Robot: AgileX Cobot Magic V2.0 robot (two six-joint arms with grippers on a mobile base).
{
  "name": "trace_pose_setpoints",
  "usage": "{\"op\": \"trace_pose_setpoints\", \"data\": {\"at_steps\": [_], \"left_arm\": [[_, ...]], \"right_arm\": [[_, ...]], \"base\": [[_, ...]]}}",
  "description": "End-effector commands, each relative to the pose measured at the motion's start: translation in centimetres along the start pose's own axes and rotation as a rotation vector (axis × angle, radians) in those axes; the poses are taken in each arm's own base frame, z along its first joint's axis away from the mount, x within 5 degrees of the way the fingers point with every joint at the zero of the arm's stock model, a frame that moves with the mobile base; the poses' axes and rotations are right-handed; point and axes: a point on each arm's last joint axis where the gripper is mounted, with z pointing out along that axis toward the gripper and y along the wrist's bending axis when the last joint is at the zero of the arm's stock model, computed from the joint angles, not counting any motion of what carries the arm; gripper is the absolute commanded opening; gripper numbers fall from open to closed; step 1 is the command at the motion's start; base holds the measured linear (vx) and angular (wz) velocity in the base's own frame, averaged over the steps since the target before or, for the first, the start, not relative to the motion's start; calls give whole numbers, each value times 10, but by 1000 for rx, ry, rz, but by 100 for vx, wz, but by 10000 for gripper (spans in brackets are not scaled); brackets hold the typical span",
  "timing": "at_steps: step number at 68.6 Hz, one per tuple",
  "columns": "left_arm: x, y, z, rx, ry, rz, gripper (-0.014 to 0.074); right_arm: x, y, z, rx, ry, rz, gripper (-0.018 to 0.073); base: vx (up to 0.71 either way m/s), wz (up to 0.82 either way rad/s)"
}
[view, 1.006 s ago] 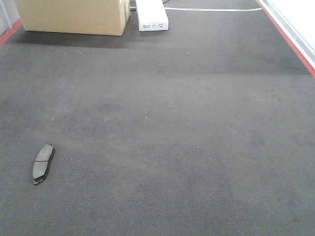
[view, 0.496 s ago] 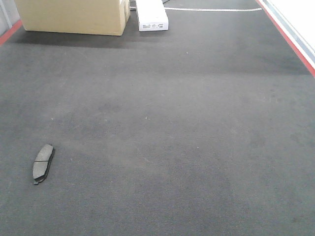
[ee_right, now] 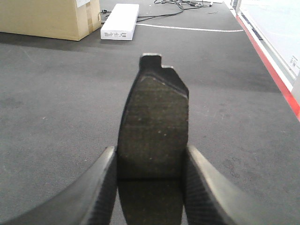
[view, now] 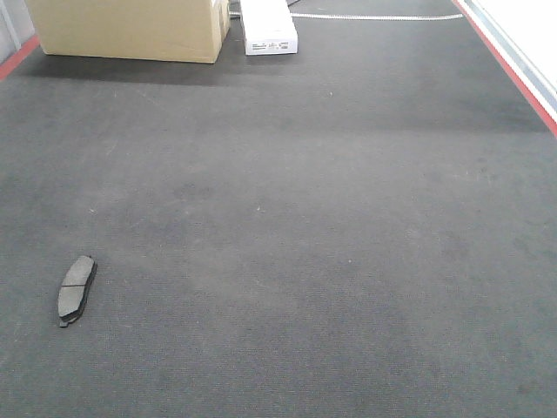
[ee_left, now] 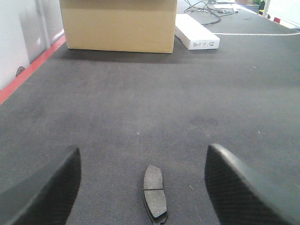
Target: Move and align brake pads A on conveyor
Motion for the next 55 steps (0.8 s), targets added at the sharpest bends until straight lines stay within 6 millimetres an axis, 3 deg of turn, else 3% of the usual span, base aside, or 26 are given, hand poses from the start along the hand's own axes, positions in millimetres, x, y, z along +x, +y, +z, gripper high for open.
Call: {"op": "trace_pose_setpoints", "data": {"at_steps": [1,41,55], "left_arm": [[-13,-2,-2,23,-77,5,538],[-13,-2,-2,23,-77,5,538],[-13,-2,-2,23,-77,5,538]], "right_arm": [[-17,-1,-3,10,-114,-12,-5],[-16,-1,-1,2,-94,24,-5],[-28,-1,30,-8,95,111,0]], "base": [[0,0],[0,0],[0,0]]}}
